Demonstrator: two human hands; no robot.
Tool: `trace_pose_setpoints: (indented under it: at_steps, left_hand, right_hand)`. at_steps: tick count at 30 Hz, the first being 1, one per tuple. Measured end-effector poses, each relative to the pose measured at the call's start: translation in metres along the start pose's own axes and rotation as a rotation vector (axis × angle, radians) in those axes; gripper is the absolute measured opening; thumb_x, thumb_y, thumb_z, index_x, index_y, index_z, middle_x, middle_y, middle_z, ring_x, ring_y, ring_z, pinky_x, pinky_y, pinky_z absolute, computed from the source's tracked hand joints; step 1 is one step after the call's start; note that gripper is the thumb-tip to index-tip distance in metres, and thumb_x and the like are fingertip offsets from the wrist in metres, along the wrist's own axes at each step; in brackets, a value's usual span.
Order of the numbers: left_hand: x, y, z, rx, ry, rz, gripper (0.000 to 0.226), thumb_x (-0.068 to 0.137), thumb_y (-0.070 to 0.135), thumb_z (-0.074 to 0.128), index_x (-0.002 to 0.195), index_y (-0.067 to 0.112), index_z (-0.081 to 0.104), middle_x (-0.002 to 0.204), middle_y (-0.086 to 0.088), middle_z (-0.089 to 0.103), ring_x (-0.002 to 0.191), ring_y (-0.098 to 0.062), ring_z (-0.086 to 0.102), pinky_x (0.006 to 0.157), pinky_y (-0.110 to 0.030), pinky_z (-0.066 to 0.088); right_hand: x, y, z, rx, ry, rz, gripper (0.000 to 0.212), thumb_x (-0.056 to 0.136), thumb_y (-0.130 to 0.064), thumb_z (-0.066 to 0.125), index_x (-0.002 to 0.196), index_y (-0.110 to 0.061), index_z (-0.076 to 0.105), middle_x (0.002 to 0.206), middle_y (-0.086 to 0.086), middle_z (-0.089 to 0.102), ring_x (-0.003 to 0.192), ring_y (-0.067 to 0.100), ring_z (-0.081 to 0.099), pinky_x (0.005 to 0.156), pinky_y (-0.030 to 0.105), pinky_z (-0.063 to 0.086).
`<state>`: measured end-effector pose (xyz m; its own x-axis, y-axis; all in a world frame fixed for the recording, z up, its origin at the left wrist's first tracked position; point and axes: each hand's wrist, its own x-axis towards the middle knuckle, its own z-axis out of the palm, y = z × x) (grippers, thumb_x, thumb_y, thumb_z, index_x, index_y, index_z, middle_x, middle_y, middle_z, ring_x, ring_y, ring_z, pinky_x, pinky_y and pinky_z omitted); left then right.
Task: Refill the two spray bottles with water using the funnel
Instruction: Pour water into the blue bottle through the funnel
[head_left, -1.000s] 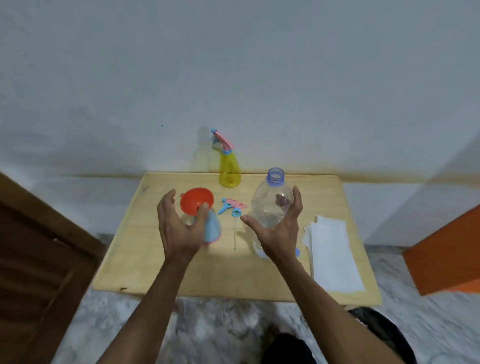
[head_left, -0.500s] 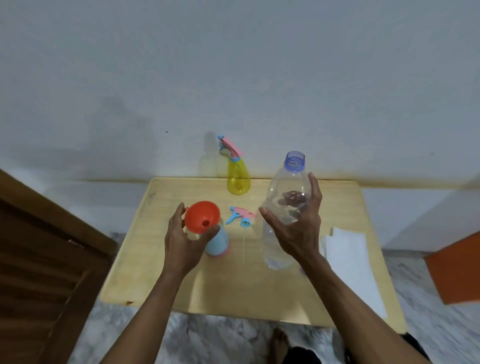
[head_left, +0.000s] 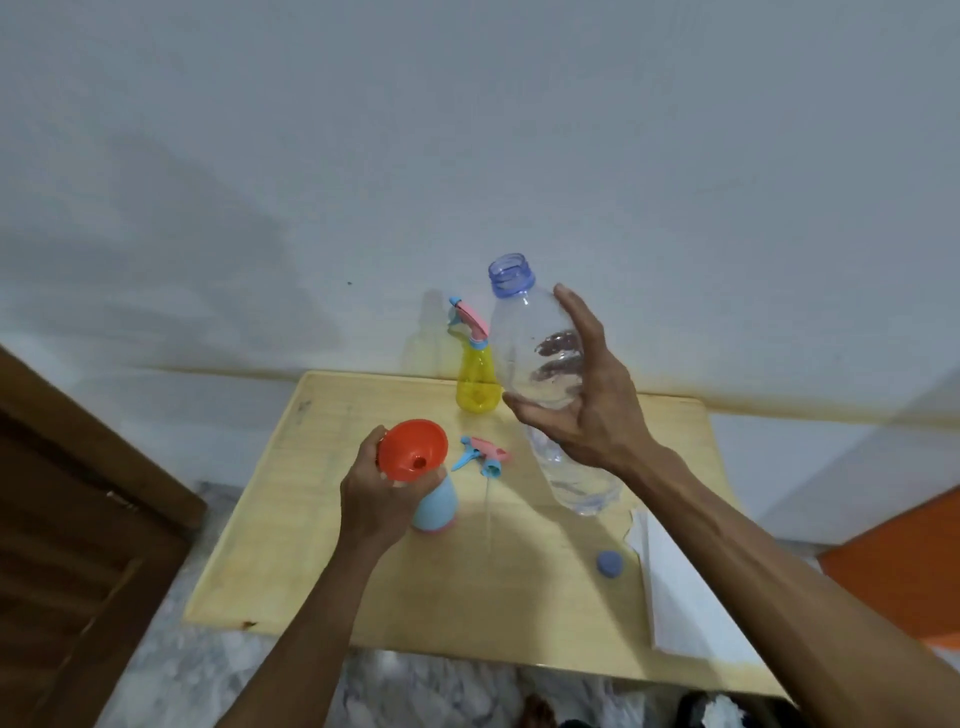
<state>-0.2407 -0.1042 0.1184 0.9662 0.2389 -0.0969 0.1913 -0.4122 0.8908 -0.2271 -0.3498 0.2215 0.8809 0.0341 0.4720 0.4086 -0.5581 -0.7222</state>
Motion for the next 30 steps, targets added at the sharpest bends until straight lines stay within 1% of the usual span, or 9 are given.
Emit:
trace_pose_setpoints:
  at_steps: [3,6,10,12,15,18,23,26,30]
  left_hand:
    - [0.002,-0.002,-0.004,0.006,-0.030,0.009,0.102,0.056,0.038,0.094,0.144,0.018,0.046,0.126,-0.003,0.060,0.108,-0.018,0.056,0.092,-0.029,0.046]
    - [0.006,-0.003,-0.006,0.018,-0.049,0.030,0.100,0.060,0.032,0.095,0.145,0.017,0.044,0.132,-0.004,0.059,0.118,-0.023,0.057,0.099,-0.032,0.045]
    - [0.007,-0.004,-0.010,0.031,-0.097,0.060,0.103,0.062,0.035,0.093,0.148,0.018,0.040,0.137,-0.003,0.057,0.122,-0.022,0.054,0.096,-0.027,0.041]
    - [0.006,-0.003,-0.012,0.037,-0.118,0.066,0.101,0.063,0.035,0.092,0.148,0.018,0.041,0.137,-0.003,0.056,0.122,-0.022,0.053,0.093,-0.025,0.038]
    - [0.008,-0.003,-0.018,0.044,-0.148,0.062,0.102,0.061,0.036,0.093,0.148,0.018,0.041,0.137,-0.002,0.056,0.122,-0.023,0.054,0.097,-0.030,0.043]
    - [0.012,-0.001,-0.021,0.040,-0.172,0.063,0.102,0.059,0.038,0.094,0.146,0.021,0.044,0.133,-0.001,0.059,0.119,-0.023,0.056,0.098,-0.034,0.047]
    - [0.013,0.002,-0.026,0.027,-0.208,0.079,0.098,0.059,0.032,0.095,0.143,0.019,0.047,0.123,0.001,0.060,0.109,-0.021,0.057,0.086,-0.028,0.046]
    - [0.014,0.003,-0.028,0.011,-0.237,0.082,0.088,0.061,0.027,0.095,0.137,0.019,0.052,0.114,0.003,0.059,0.104,-0.020,0.058,0.072,-0.020,0.045]
    - [0.016,0.002,-0.030,0.020,-0.262,0.082,0.092,0.058,0.032,0.096,0.137,0.020,0.052,0.120,0.002,0.063,0.108,-0.022,0.061,0.073,-0.020,0.044]
  right_hand:
    - [0.009,-0.012,-0.005,-0.136,-0.180,-0.028,0.111,0.068,-0.043,0.090,0.144,-0.068,0.013,0.106,-0.011,0.060,0.085,0.005,0.067,0.081,0.041,0.057]
    - [0.016,-0.019,-0.005,-0.279,-0.339,-0.018,0.109,0.068,-0.045,0.087,0.145,-0.067,0.012,0.105,-0.009,0.061,0.086,0.007,0.067,0.083,0.042,0.057]
    - [0.017,-0.016,0.003,-0.466,-0.539,-0.017,0.107,0.072,-0.049,0.080,0.147,-0.065,0.004,0.106,-0.003,0.062,0.085,0.019,0.067,0.078,0.042,0.056]
    - [0.013,-0.011,0.007,-0.545,-0.610,-0.002,0.107,0.074,-0.051,0.078,0.147,-0.065,0.001,0.108,-0.002,0.061,0.086,0.019,0.064,0.076,0.039,0.054]
    - [0.008,-0.002,0.013,-0.647,-0.672,0.015,0.107,0.076,-0.054,0.076,0.147,-0.064,-0.003,0.111,0.000,0.062,0.086,0.016,0.057,0.072,0.035,0.050]
    - [0.003,0.008,0.018,-0.701,-0.715,0.024,0.107,0.076,-0.054,0.074,0.148,-0.063,-0.003,0.110,0.001,0.062,0.095,0.025,0.062,0.071,0.036,0.049]
    - [-0.001,0.014,0.025,-0.765,-0.774,0.018,0.108,0.076,-0.052,0.074,0.148,-0.062,-0.006,0.108,0.002,0.061,0.100,0.028,0.062,0.077,0.040,0.053]
    - [-0.003,0.017,0.029,-0.804,-0.802,0.028,0.107,0.077,-0.054,0.074,0.147,-0.064,-0.007,0.108,0.002,0.061,0.098,0.030,0.063,0.076,0.040,0.053]
    - [-0.005,0.018,0.032,-0.857,-0.834,0.014,0.109,0.079,-0.054,0.076,0.148,-0.062,-0.008,0.108,0.003,0.060,0.092,0.031,0.064,0.069,0.037,0.050]
